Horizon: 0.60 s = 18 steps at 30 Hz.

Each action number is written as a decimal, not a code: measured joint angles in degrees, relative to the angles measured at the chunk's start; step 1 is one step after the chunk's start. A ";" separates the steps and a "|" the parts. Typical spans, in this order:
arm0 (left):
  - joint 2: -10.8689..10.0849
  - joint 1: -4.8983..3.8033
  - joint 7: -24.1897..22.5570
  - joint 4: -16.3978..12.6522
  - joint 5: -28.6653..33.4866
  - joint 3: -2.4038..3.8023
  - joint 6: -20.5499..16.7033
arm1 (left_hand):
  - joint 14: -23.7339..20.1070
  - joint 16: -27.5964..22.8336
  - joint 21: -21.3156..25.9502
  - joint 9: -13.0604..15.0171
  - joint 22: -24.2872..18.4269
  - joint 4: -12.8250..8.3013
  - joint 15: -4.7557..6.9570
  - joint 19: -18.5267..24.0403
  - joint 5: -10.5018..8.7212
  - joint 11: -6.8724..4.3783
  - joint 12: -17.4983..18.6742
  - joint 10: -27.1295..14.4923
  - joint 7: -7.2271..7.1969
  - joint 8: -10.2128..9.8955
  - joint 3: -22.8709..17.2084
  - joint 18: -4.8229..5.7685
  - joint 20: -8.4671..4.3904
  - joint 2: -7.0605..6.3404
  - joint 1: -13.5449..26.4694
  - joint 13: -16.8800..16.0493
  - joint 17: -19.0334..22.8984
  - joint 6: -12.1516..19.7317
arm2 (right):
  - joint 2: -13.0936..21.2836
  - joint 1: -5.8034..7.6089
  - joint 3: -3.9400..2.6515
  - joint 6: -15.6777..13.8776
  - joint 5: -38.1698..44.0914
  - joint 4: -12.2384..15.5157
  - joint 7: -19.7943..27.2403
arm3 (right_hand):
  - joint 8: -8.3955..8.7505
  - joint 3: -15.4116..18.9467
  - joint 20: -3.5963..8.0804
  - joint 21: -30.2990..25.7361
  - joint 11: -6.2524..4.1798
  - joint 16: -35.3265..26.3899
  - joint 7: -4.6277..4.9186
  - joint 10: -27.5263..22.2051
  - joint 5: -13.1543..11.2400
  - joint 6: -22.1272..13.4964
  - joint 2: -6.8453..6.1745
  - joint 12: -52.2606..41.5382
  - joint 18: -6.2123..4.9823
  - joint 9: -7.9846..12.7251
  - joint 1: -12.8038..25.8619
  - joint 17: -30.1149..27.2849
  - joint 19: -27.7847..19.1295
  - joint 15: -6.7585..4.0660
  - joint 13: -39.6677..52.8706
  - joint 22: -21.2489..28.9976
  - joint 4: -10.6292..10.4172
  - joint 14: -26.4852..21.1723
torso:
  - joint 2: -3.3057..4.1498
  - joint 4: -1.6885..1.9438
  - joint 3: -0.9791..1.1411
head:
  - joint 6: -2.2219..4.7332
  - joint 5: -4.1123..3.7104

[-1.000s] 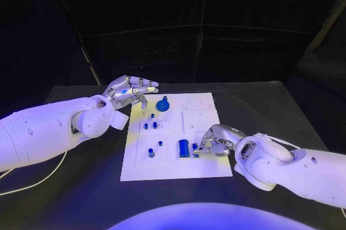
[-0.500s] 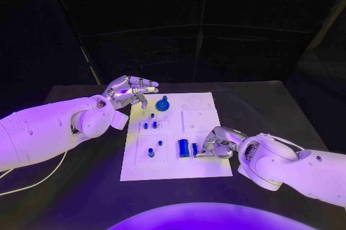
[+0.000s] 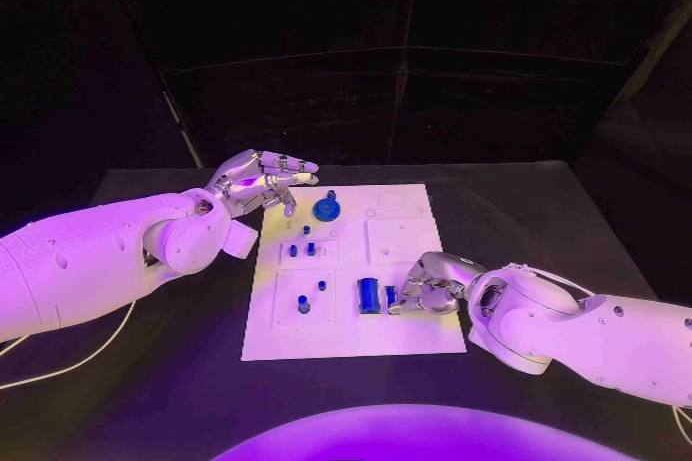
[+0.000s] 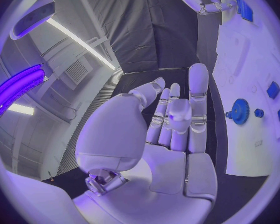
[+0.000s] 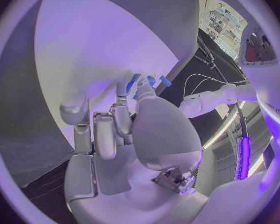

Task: Assemble the parts on the task board

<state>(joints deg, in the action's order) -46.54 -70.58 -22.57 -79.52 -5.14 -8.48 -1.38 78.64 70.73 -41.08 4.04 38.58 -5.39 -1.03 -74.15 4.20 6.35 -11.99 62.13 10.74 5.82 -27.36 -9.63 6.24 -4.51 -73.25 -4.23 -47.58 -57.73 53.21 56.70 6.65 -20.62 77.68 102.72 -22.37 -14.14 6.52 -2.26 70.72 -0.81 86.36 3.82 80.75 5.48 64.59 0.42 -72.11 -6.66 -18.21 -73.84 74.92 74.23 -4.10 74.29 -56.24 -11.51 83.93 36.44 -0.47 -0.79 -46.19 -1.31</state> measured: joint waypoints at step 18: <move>-0.05 0.00 0.00 0.03 0.00 0.00 -0.02 | 0.00 0.00 1.12 0.00 -0.88 0.00 0.00 0.04 0.00 0.00 0.00 0.00 0.00 0.24 0.00 0.00 0.04 0.00 0.00 0.00 0.43 0.00 | 1.48 0.02 -0.01 1.27 -3.01 0.16 1.34 | 0.05 2.97 -0.12 -1.51 0.55 -0.94 0.40 -0.55 0.28 -1.50 -1.04 0.51 0.00 0.01 -1.23 -0.01 -1.24 0.01 -0.70 1.98 1.64 0.00 | -0.14 -0.07 0.00 | 0.62 -0.25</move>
<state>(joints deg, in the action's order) -46.59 -70.58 -22.57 -79.49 -5.14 -8.48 -1.40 78.63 70.73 -39.96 4.04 37.71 -5.39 -1.03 -74.12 4.21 6.35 -11.99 62.14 10.74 6.06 -27.35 -9.63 6.28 -4.51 -73.25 -4.23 -47.16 -57.73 54.69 56.72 6.64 -19.35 74.67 102.88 -21.03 -14.09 9.49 -2.39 69.21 -0.26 85.42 4.22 80.20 5.76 63.08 -0.61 -71.60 -6.67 -18.21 -75.07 74.91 72.99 -4.09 73.59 -54.26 -9.87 83.93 36.30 -0.53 -0.79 -45.57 -1.57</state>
